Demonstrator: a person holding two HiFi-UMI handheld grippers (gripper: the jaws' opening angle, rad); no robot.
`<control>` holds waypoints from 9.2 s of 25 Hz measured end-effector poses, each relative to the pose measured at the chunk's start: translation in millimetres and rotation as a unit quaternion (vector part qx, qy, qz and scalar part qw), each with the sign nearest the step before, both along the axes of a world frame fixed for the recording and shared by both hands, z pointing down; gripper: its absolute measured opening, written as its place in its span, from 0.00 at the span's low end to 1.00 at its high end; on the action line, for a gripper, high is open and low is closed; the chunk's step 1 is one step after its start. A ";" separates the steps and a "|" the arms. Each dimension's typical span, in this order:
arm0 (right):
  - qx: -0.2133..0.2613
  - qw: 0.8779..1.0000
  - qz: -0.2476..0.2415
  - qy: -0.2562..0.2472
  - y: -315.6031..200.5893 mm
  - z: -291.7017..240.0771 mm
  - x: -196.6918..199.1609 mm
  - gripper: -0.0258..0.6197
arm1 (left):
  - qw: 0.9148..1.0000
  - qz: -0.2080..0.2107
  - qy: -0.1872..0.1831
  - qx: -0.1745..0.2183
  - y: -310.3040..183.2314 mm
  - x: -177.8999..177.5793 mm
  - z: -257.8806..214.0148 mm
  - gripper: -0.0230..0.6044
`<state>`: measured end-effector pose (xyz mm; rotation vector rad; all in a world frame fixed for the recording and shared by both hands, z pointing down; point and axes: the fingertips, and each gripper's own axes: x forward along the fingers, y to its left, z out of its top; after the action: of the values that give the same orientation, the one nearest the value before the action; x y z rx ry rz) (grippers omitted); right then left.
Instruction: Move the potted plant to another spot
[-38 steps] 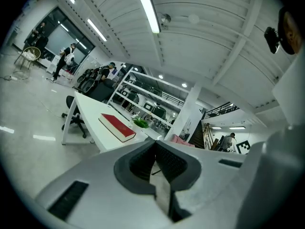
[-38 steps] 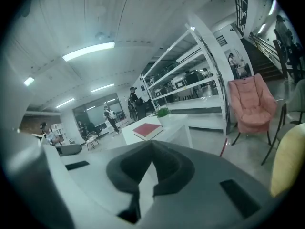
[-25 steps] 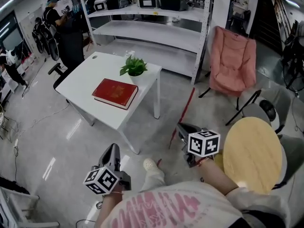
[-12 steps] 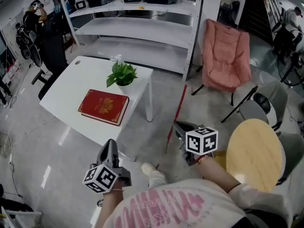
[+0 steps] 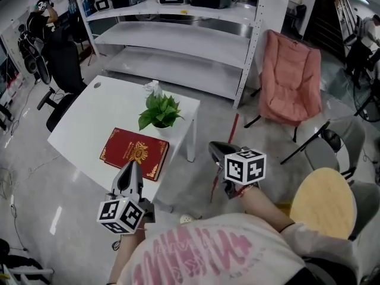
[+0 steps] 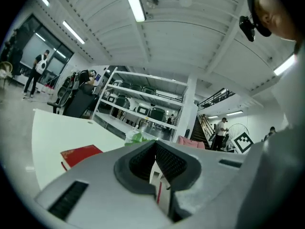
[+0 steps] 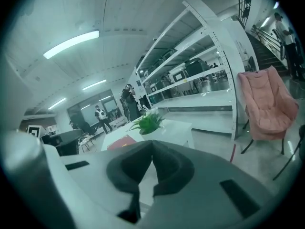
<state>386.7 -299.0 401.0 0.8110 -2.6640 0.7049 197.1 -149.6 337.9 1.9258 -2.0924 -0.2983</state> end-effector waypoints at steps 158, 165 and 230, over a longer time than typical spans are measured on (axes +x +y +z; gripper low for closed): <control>0.100 0.921 -0.338 -0.165 258.4 -62.7 -548.3 0.82 | 0.955 -0.273 0.100 0.053 346.7 -397.8 7.1 0.04; 0.080 0.928 -0.316 -0.181 217.8 -91.5 -625.6 0.82 | 0.965 -0.240 0.097 0.042 290.2 -488.3 -23.1 0.04; 0.059 0.970 0.236 -0.015 60.1 55.2 -575.1 0.82 | 0.911 0.359 0.143 -0.141 -42.8 -552.3 107.3 0.04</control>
<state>-188.4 -239.0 456.3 1.5065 -2.5739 0.6662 -355.2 -192.4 445.1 2.1452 -1.0681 -0.0940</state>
